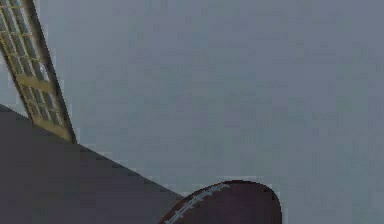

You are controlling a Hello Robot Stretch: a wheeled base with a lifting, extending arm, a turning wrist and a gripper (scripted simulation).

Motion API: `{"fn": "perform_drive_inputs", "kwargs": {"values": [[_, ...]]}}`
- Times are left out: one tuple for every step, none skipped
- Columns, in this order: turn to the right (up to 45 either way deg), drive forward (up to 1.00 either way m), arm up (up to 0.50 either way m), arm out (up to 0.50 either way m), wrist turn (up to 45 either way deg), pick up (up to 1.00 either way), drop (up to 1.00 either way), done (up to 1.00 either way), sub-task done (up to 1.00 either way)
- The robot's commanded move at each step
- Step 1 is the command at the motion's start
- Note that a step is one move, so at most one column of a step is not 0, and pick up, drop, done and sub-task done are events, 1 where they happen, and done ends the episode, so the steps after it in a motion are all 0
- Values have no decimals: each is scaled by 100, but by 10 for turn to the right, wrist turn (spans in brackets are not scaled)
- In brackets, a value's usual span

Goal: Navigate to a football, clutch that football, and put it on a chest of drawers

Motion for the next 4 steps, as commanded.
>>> {"fn": "perform_drive_inputs", "kwargs": {"values": [[450,0,0,0,0,0,0,0,0],[450,0,0,0,0,0,0,0,0],[150,0,0,0,0,0,0,0,0],[0,35,0,0,0,0,0,0,0]]}}
